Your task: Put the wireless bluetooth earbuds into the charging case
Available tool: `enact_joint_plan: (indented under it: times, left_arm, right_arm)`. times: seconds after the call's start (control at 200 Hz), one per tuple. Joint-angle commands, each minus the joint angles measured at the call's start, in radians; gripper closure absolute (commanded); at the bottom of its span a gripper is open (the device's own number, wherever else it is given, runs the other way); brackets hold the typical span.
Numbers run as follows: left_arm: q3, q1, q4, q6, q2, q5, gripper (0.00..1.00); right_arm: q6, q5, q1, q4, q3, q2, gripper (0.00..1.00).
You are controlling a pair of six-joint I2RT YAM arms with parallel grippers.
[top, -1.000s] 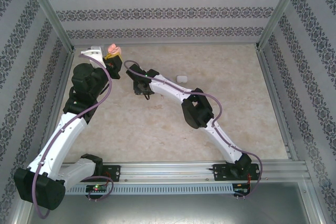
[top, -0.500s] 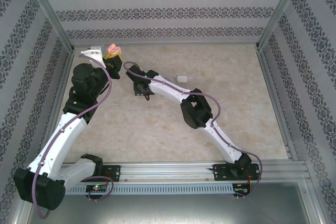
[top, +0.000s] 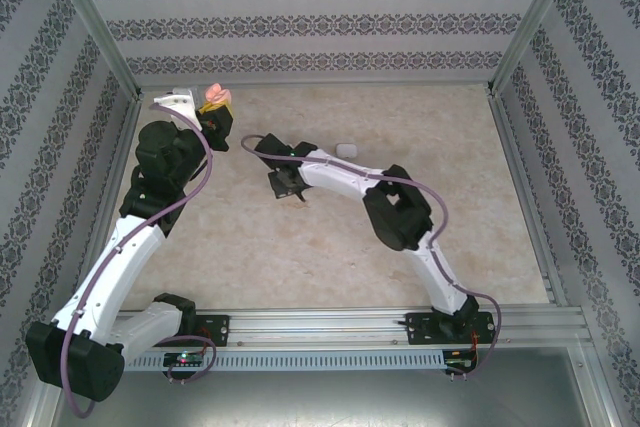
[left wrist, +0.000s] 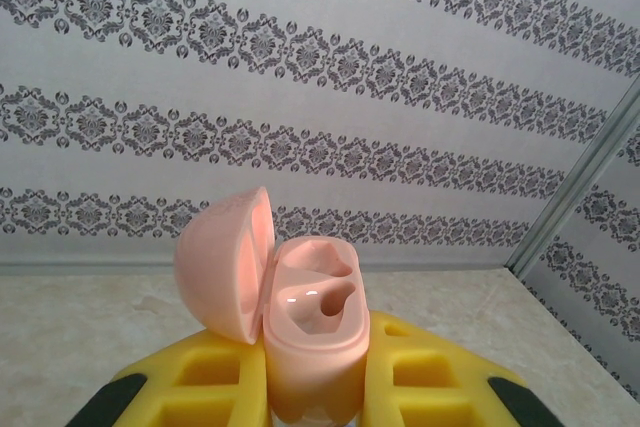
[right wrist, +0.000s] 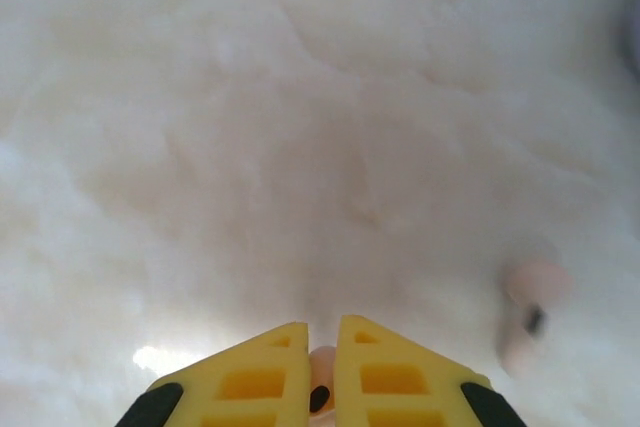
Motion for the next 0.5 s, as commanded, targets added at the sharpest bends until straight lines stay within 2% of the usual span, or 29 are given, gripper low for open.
enact_joint_plan:
  times: [0.0,0.25,0.395,0.495]
  left_arm:
    - [0.003,0.014,-0.005,0.015,-0.035,0.029,1.0]
    - [-0.001,0.013,-0.016,0.006,-0.052,0.052,1.0]
    - [-0.003,0.013,-0.018,0.002,-0.049,0.061,1.0]
    - [-0.006,0.013,-0.018,-0.002,-0.047,0.064,1.0]
  right_arm:
    - [-0.12,-0.014,0.018,0.07,-0.153,-0.141,0.92]
    - [-0.233,-0.025,0.038,0.116,-0.479,-0.289,0.92]
    - [-0.25,-0.016,0.049,0.122,-0.552,-0.301,0.92]
    - [-0.248,-0.012,0.052,0.117,-0.563,-0.295,0.88]
